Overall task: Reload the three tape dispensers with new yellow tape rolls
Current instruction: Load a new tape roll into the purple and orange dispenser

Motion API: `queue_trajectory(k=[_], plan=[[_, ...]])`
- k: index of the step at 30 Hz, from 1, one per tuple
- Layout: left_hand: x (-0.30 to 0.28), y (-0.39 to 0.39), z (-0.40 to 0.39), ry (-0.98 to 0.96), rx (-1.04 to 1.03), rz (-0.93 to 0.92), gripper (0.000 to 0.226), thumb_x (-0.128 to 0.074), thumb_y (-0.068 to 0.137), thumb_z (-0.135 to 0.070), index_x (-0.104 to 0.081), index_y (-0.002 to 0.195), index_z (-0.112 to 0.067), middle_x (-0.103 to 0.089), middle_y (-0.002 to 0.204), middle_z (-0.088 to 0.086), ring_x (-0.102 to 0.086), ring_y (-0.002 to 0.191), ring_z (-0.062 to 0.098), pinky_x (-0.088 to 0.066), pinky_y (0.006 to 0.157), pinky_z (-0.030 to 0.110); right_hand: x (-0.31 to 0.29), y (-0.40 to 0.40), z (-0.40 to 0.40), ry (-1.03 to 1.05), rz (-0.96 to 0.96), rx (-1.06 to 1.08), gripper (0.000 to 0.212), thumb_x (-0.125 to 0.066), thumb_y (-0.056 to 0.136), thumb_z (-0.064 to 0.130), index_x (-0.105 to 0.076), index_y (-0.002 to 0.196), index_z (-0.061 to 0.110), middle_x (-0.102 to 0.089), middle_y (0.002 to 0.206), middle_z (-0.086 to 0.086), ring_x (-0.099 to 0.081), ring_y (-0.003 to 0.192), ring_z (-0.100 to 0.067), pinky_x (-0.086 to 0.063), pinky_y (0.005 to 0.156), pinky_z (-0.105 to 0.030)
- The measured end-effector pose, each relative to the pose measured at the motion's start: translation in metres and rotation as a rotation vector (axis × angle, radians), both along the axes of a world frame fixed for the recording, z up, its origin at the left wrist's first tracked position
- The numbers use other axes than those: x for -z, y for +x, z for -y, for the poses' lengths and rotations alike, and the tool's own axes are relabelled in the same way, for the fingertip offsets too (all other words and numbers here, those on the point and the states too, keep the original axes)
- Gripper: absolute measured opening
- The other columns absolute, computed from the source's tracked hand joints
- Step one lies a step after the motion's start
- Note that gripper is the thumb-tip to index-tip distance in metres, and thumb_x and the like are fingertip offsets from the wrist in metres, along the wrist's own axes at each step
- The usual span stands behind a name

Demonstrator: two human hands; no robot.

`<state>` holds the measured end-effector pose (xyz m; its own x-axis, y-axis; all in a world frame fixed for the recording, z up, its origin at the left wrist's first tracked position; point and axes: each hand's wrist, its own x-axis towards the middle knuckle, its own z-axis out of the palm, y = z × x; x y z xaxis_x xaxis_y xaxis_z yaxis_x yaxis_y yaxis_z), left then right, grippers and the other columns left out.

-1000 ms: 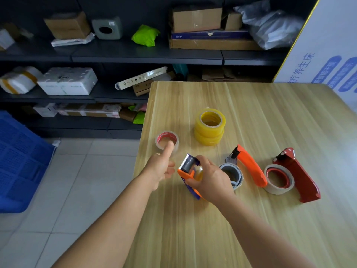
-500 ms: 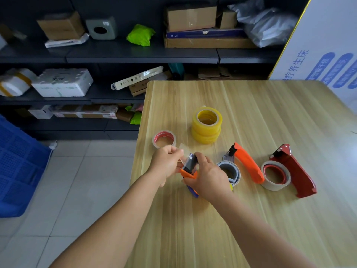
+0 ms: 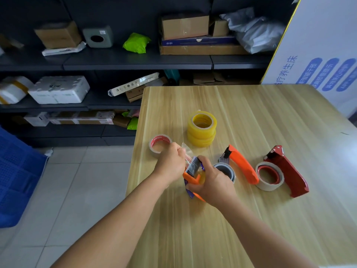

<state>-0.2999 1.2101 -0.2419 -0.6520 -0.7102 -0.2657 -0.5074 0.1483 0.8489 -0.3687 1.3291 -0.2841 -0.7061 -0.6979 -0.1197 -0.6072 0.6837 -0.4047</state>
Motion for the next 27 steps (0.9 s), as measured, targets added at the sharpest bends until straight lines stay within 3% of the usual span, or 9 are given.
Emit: queue_trajectory(k=[4,8,12,16,21,23,27], plan=[[-0.020,-0.006,0.001,-0.077,0.036,-0.022,0.024,-0.036,0.098,-0.027,-0.047,0.077,-0.020,-0.068,0.087,0.002,-0.068,0.087,0.027,-0.055,0.082,0.052,-0.010,0.000,-0.001,-0.037,-0.051,-0.003,0.081,-0.066,0.071,0.044,-0.023,0.138,0.032,-0.051,0.074,0.005,-0.058,0.062,-0.020,-0.045,0.053,-0.029],[-0.044,-0.010,0.000,-0.212,0.073,-0.024,0.025,-0.036,0.101,-0.026,-0.048,0.082,-0.015,-0.061,0.075,-0.011,-0.062,0.080,0.018,-0.052,0.078,0.039,-0.022,-0.003,0.002,-0.099,-0.060,0.025,0.082,-0.067,0.072,0.045,-0.022,0.139,0.031,-0.053,0.074,0.007,-0.054,0.059,-0.017,-0.047,0.056,-0.031],[-0.057,-0.017,0.002,-0.277,0.095,-0.014,0.027,-0.037,0.101,-0.029,-0.052,0.092,-0.008,-0.059,0.079,-0.005,-0.060,0.084,0.024,-0.051,0.076,0.041,-0.035,-0.006,0.003,-0.099,-0.003,0.062,0.079,-0.067,0.073,0.048,-0.025,0.135,0.024,-0.058,0.075,0.007,-0.059,0.064,-0.019,-0.047,0.057,-0.030],[-0.068,-0.025,0.004,-0.299,0.085,-0.036,0.025,-0.037,0.101,-0.027,-0.051,0.090,-0.010,-0.055,0.074,-0.010,-0.057,0.077,0.017,-0.047,0.070,0.033,-0.051,-0.012,0.003,-0.073,0.001,0.067,0.071,-0.060,0.080,0.053,-0.025,0.133,0.020,-0.052,0.067,0.007,-0.063,0.070,-0.023,-0.047,0.060,-0.031],[-0.080,-0.033,0.008,-0.235,0.070,-0.120,0.023,-0.036,0.099,-0.023,-0.052,0.087,-0.010,-0.067,0.078,-0.007,-0.066,0.081,0.020,-0.056,0.079,0.047,-0.067,-0.020,0.003,-0.085,-0.041,0.095,0.058,-0.054,0.085,0.049,-0.031,0.126,0.015,-0.053,0.072,0.003,-0.065,0.077,-0.026,-0.037,0.058,-0.028],[-0.089,-0.036,0.009,-0.255,0.059,-0.143,0.023,-0.036,0.099,-0.022,-0.051,0.085,-0.012,-0.065,0.077,-0.007,-0.065,0.078,0.018,-0.056,0.079,0.046,-0.071,-0.021,0.001,-0.090,-0.059,0.117,0.054,-0.052,0.085,0.050,-0.034,0.123,0.015,-0.049,0.067,0.004,-0.063,0.072,-0.027,-0.040,0.057,-0.028],[-0.105,-0.039,0.022,-0.211,0.027,-0.189,0.022,-0.035,0.100,-0.020,-0.048,0.084,-0.014,-0.068,0.083,-0.001,-0.065,0.068,0.014,-0.060,0.072,0.041,-0.072,-0.025,-0.002,-0.078,-0.016,0.104,0.050,-0.057,0.082,0.037,-0.037,0.124,0.018,-0.051,0.081,0.003,-0.064,0.082,-0.024,-0.047,0.064,-0.030]])
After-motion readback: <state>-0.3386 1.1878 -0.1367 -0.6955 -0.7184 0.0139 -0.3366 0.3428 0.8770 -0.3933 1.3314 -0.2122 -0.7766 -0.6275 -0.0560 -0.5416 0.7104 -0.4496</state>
